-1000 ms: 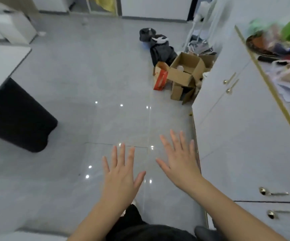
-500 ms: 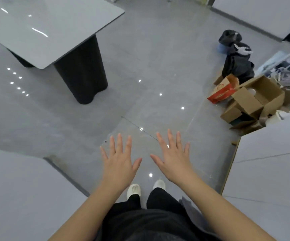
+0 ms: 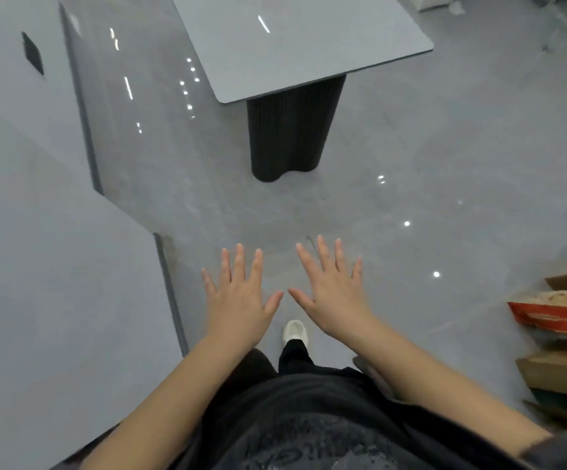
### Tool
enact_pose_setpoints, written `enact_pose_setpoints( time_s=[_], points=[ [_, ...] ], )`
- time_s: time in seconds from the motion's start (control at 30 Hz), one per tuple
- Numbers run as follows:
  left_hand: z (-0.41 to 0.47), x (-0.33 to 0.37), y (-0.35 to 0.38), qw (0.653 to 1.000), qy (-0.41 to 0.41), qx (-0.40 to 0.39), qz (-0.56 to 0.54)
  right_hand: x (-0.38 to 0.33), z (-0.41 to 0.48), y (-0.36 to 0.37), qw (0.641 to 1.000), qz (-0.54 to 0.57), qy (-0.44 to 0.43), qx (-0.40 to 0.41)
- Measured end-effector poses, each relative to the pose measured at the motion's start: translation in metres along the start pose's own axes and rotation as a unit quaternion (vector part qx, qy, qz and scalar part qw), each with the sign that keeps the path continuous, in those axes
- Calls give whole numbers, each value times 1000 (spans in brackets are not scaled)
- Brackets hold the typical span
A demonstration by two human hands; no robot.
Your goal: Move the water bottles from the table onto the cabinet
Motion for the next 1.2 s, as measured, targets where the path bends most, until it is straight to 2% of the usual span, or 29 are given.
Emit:
enact_pose_setpoints(
  time_s=[0.2, 0.4, 0.77, 0.97, 1.2],
  points=[
    [26, -14, -4, 993, -116, 1, -13, -4, 63, -14, 997, -24, -79, -12],
    [69, -33, -9, 987, -159, -7, -36, -20, 116, -10, 993, -32, -110, -33],
    [228, -120, -33, 991, -112, -57, -46, -72, 264, -16, 996, -27, -56, -63],
    [316, -165, -69, 996, -55, -60, -30, -106, 350, -42, 999, -4, -14, -30],
    [400, -199, -88, 996, -50, -60, -33, -138, 441, -54, 999, 19, 17, -24]
  ],
)
Point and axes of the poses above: each hand's wrist, its own z-axis towards the middle knuckle, its own y-axis out of the palm, x = y × z, the point moved 9 cm from there along z, towards the middle knuckle, and after that the axes turned 14 degrees about x, right-handed, at the moved point
